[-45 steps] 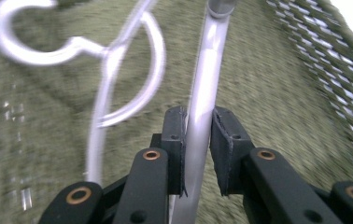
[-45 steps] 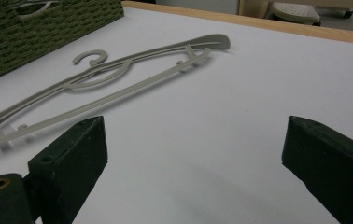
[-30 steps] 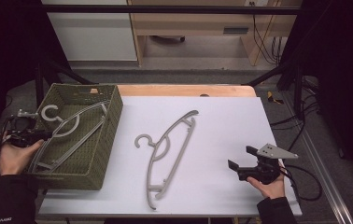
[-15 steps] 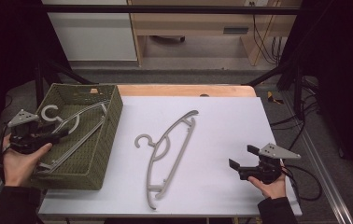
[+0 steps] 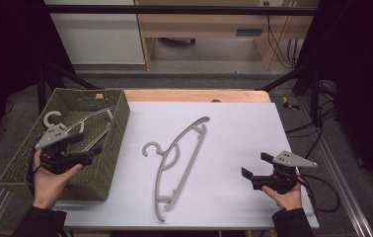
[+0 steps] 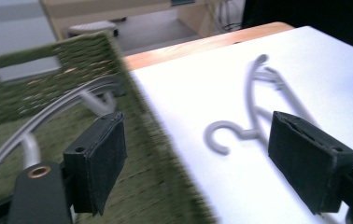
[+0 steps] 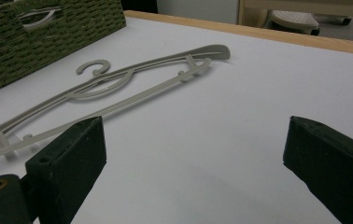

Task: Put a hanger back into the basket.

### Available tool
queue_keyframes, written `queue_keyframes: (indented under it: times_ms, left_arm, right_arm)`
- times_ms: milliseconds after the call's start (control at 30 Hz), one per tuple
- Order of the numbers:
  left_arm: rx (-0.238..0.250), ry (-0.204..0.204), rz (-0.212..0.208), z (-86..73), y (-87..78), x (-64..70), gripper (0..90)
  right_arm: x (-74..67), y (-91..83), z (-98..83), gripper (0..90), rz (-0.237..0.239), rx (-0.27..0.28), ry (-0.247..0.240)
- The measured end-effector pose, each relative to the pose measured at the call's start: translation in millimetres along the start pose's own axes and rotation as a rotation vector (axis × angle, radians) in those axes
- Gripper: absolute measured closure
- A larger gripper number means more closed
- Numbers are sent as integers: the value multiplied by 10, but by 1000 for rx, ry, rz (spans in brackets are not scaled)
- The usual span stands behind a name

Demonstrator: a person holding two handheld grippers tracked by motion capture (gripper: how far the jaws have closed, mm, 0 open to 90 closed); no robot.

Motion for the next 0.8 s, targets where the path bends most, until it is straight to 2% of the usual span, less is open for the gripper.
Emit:
queue_keyframes:
  times_ms: [167, 267, 367, 433, 467, 500, 567, 600, 633, 667, 700, 800]
  left_arm:
    - [20, 50, -58, -9, 53, 346, 194]
    - [24, 65, -92, -66, 103, 529, 218]
    - [13, 75, -120, -155, 163, 664, 270]
    - [-3, 86, -136, -234, 213, 740, 356]
    - [-12, 81, -146, -277, 236, 774, 356]
    - [-26, 81, -165, -333, 270, 816, 398]
    - [-67, 96, -168, -434, 333, 882, 467]
    - [-98, 100, -194, -523, 388, 935, 539]
    - [-120, 102, -206, -580, 425, 964, 564]
    - [-120, 102, -206, -580, 425, 964, 586]
    - [-150, 113, -213, -650, 474, 994, 586]
    - [-215, 116, -242, -805, 581, 1044, 702]
  right_arm:
    - [-44, 20, 10, 55, 10, -5, -5]
    - [-57, 29, 7, 53, 15, -11, -19]
    - [-85, 35, 8, 53, 20, -12, -16]
    - [-102, 37, 11, 53, 27, -12, -23]
    - [-102, 37, 11, 53, 27, -12, -23]
    - [-110, 37, 11, 53, 30, -12, -20]
    - [-125, 40, 12, 54, 33, -11, -19]
    - [-137, 44, 7, 55, 33, -16, -19]
    - [-141, 45, 5, 55, 33, -18, -16]
    - [-141, 45, 5, 55, 33, -18, -16]
    - [-146, 48, 3, 56, 37, -19, -16]
    - [-168, 75, -12, 57, 38, -29, -18]
Point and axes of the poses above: each handheld gripper's, and its own axes: y roughly forward along the jaws, z roughly out of its top, x roughly to its right, the point moved 5 cm from there along y, roughly forward along the jaws, and after that the axes turned 1 degree about y, right-handed, at the moved point
